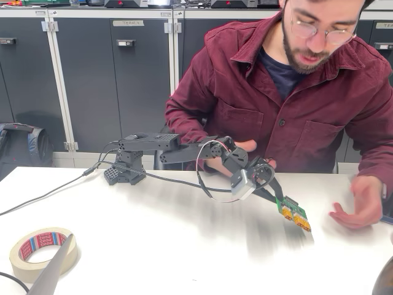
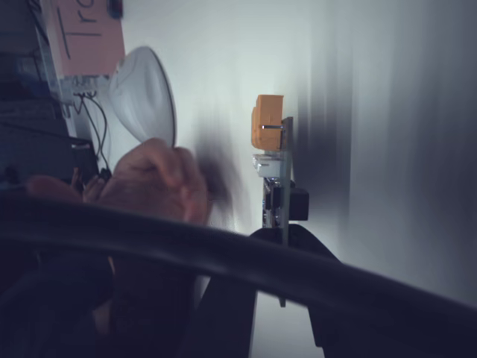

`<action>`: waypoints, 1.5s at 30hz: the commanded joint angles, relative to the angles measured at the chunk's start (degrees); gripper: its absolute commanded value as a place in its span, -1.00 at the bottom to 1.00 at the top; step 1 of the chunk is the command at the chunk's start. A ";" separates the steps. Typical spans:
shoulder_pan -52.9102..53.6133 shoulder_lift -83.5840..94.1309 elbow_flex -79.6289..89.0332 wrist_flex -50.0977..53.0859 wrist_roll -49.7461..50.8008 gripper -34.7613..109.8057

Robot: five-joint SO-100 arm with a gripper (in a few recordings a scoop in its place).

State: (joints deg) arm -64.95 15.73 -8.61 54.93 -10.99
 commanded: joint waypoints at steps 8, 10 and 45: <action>-9.67 1.05 -2.37 -1.14 2.37 -0.59; -11.34 0.62 -2.29 -1.23 2.37 -0.59; -17.84 -2.29 -2.37 1.05 4.31 -0.59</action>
State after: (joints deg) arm -85.25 12.22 -8.70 55.90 -5.54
